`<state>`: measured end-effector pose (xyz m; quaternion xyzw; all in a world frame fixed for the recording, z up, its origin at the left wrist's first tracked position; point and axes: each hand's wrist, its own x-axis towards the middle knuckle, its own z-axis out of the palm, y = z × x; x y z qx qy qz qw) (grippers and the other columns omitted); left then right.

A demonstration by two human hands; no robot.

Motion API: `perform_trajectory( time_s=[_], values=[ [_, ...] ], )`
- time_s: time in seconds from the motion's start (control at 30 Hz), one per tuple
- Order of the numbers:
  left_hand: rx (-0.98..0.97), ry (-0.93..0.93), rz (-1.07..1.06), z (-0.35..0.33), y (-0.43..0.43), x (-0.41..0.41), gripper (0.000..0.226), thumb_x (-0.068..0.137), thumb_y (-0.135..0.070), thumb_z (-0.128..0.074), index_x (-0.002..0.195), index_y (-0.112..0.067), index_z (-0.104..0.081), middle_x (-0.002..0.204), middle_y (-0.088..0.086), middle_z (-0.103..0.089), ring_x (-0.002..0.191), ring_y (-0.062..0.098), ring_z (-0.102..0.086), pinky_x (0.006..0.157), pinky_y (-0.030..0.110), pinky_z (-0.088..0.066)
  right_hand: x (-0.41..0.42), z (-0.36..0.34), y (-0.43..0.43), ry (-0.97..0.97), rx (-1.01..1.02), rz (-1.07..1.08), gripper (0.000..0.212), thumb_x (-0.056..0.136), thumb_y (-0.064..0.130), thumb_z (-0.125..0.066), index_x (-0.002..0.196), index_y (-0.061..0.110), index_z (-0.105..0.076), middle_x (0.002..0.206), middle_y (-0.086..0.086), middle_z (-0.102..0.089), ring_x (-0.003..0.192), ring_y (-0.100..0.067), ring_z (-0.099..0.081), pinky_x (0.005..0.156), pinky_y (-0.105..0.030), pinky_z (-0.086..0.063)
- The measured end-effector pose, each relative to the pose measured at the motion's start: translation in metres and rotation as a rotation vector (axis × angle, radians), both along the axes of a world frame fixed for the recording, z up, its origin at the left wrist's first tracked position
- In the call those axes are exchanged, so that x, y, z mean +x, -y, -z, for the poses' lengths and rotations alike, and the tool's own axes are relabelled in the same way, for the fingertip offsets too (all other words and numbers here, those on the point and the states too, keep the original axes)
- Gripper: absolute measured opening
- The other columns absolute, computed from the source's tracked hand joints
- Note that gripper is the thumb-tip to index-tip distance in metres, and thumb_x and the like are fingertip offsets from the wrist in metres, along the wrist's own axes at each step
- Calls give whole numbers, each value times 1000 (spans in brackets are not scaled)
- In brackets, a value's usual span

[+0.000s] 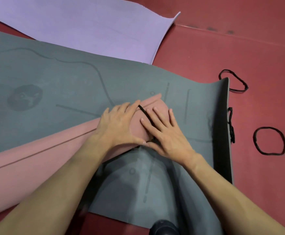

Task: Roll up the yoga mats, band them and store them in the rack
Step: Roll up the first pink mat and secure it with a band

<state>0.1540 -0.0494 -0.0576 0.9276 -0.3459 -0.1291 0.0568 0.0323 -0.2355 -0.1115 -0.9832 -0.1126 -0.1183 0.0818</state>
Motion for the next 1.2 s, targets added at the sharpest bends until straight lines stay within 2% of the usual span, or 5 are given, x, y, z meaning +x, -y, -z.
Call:
perform_trajectory(
  time_s=[0.17, 0.53, 0.77, 0.93, 1.2],
  values=[
    [64, 111, -141, 8, -14, -18, 147, 48, -101, -60, 163, -36, 5, 167, 1, -26, 150, 25, -33, 122, 62, -21, 6, -8, 20, -137, -131, -68, 139, 65, 40, -91, 166, 17, 2, 174, -3, 1, 161, -25, 3, 127, -58, 7],
    [-59, 290, -141, 12, -40, -21, 126, 41, -82, -69, 146, -16, -51, 128, 5, -65, 111, 31, -62, 91, 46, -50, 57, -32, -26, -110, -182, -328, 113, 73, 56, -84, 160, 4, -33, 166, -20, -32, 156, -36, -25, 127, -61, -12],
    [-53, 155, -55, -4, -52, -17, 126, 45, -88, -64, 151, -23, -45, 140, -1, -61, 121, 28, -59, 99, 44, -49, 65, -89, 18, -448, -253, -218, 160, 44, 77, -87, 166, 18, -2, 173, -11, -15, 160, -25, -14, 129, -53, -11],
    [-23, 105, 6, -7, -53, -28, 126, 53, -88, -71, 157, -26, -35, 149, -5, -53, 128, 23, -53, 107, 40, -41, 60, -83, 4, -518, -289, -276, 151, 43, 84, -81, 162, 13, -22, 157, -7, -43, 139, -28, -46, 123, -49, -30],
    [-63, 61, 49, -17, -62, -33, 124, 52, -87, -73, 155, -28, -36, 147, -7, -55, 127, 22, -55, 105, 40, -43, 51, -106, -7, -647, -97, -245, 159, 45, 86, -83, 166, 24, -1, 172, 5, -18, 153, -13, -26, 123, -28, -21]
  ],
)
